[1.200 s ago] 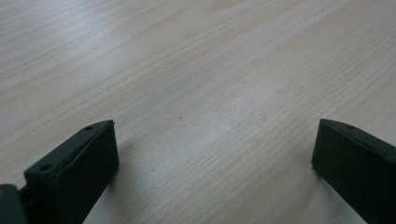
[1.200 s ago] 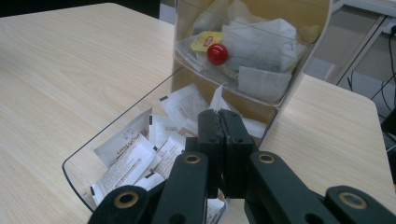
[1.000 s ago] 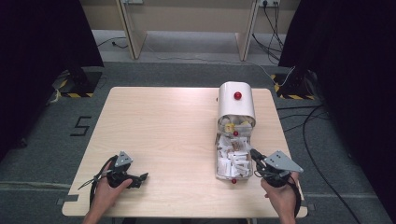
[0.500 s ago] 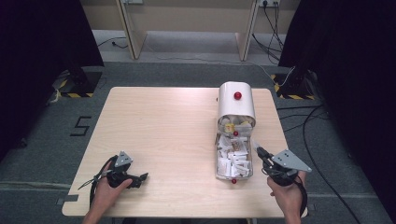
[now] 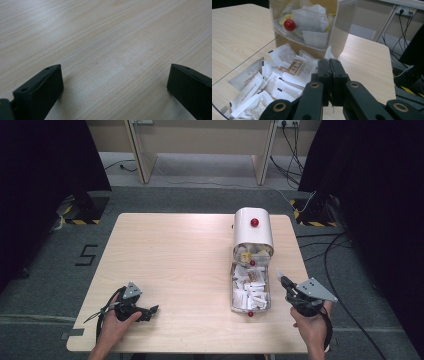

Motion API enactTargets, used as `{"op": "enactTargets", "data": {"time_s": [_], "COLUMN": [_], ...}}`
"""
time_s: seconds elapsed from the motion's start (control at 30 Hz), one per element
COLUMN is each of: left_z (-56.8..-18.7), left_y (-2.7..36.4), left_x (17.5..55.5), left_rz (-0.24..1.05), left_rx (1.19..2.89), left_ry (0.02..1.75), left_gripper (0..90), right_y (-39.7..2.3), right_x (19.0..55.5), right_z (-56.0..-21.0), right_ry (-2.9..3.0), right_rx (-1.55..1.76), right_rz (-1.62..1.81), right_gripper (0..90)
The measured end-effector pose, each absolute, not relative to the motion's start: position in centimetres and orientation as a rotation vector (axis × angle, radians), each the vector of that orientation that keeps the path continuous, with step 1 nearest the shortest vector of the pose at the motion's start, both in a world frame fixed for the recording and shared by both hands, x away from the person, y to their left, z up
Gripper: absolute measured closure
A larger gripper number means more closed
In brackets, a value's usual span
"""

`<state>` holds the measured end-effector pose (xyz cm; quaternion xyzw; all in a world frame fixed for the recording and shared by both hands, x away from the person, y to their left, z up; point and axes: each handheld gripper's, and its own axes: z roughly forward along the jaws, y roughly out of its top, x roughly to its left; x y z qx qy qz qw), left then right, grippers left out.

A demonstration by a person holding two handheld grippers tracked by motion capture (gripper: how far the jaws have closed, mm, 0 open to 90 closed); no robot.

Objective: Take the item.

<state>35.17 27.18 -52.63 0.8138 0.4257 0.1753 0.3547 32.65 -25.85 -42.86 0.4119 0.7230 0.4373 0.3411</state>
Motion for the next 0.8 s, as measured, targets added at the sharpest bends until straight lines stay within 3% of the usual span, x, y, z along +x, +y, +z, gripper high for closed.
{"op": "enactTargets", "data": {"time_s": [0.8], "left_z": [-52.6], "left_y": [27.2], "left_x": [35.2], "left_rz": [0.453], "left_rx": [2.103], "left_ry": [1.100], "left_gripper": [0.0], "right_y": [-27.6], "right_x": [34.4], "right_z": [-45.0], "right_ry": [1.864], "right_rx": [1.173], "right_rz": [1.108], "right_gripper": [88.7]}}
